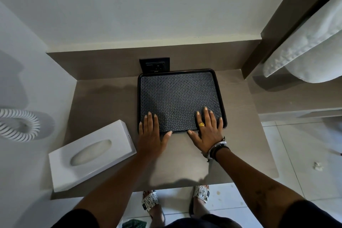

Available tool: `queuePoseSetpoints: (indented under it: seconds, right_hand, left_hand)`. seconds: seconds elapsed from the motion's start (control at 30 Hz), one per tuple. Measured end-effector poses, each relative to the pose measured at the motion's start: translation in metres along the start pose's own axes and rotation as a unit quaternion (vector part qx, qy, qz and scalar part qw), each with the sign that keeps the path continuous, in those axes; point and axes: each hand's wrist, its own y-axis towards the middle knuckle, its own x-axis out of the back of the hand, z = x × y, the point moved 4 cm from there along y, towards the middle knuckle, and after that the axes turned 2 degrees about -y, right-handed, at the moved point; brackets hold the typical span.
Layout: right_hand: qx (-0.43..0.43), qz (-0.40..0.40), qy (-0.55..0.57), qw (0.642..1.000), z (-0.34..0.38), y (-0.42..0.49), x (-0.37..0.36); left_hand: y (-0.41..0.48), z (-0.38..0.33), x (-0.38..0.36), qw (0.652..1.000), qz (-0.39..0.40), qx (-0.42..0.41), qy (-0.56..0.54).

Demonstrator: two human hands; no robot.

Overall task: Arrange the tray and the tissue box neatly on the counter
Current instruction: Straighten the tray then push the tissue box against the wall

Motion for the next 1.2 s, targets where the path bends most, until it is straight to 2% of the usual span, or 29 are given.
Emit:
queuePoseSetpoints:
  seconds: [0.2, 0.33, 0.43, 0.53, 0.6, 0.67, 0.77, 0.87, 0.97, 1.2]
  right_hand:
    - [0.004, -0.002, 0.010, 1.000, 0.002, -0.002, 0.005]
    - [0.031, -0.044, 0.026, 0.998, 0.019, -0.015, 0.020]
    - [0.120, -0.037, 0.028, 0.992, 0.050, -0.042, 0.014]
    - [0.243, 0.014, -0.009, 0.970, 0.087, -0.068, -0.011]
    - [0.280, 0.038, -0.030, 0.959, 0.107, -0.076, -0.025]
    - [0.274, 0.061, -0.046, 0.959, 0.122, -0.076, -0.034]
    - [0.239, 0.100, -0.073, 0.963, 0.137, -0.073, -0.043]
    - [0.233, 0.115, -0.096, 0.961, 0.150, -0.074, -0.050]
    - [0.229, 0.113, -0.106, 0.961, 0.156, -0.075, -0.054]
    - [0.224, 0.104, -0.125, 0.961, 0.157, -0.076, -0.053]
  left_hand:
    - [0.001, 0.000, 0.004, 1.000, 0.010, 0.003, -0.025]
    - [0.000, -0.008, 0.032, 0.995, -0.032, 0.009, -0.093]
    - [0.000, 0.008, 0.066, 0.984, -0.051, 0.013, -0.168]
    - [-0.003, 0.052, 0.094, 0.993, -0.027, -0.021, -0.109]
    - [-0.012, 0.092, 0.105, 0.997, -0.009, -0.050, -0.054]
    - [-0.024, 0.134, 0.108, 0.998, 0.033, -0.054, -0.005]
    - [-0.044, 0.192, 0.105, 0.988, 0.138, -0.019, 0.064]
    - [-0.064, 0.225, 0.097, 0.975, 0.205, 0.000, 0.086]
    - [-0.072, 0.232, 0.091, 0.975, 0.203, -0.018, 0.085]
    - [-0.071, 0.226, 0.097, 0.992, 0.113, -0.043, 0.037]
